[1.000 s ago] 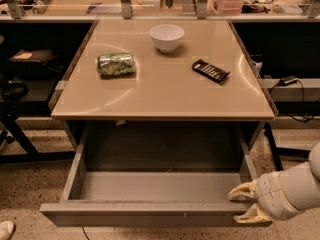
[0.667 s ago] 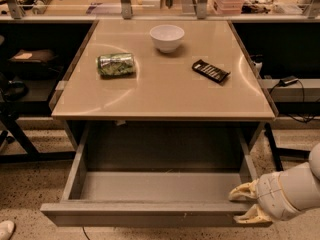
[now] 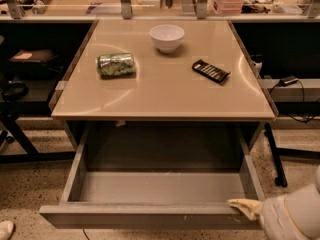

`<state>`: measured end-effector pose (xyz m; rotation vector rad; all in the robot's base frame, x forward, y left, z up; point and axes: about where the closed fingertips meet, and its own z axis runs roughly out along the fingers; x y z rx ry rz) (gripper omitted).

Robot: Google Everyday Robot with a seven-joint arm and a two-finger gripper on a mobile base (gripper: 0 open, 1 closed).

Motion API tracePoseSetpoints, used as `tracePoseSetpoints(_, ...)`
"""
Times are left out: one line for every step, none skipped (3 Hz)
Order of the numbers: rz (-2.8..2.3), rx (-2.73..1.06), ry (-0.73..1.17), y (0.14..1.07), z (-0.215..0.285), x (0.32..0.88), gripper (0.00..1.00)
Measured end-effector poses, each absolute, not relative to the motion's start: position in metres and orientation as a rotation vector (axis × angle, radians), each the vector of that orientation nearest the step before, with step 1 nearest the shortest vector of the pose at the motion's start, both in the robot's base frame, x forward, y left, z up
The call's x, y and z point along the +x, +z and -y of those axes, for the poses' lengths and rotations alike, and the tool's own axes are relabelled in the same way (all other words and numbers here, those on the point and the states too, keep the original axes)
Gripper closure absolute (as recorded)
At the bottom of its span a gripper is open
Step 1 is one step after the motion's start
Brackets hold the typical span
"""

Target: Open top drawer

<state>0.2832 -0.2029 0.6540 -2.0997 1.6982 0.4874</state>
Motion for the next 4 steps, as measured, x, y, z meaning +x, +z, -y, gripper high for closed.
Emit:
tracePoseSetpoints(-1.677, -2.125, 0.523, 0.6543, 0.2013, 0.2637, 0.61)
tracePoseSetpoints(-1.677, -2.126, 0.523, 0.6588, 0.2013, 0.2641, 0.84)
tracePoseSetpoints(-1.677, -2.126, 0.522, 0.6588, 0.2013, 0.2641, 0.79)
tracePoseSetpoints(-1.677, -2.126, 0.522, 0.6588, 0.2013, 0.2641, 0.56)
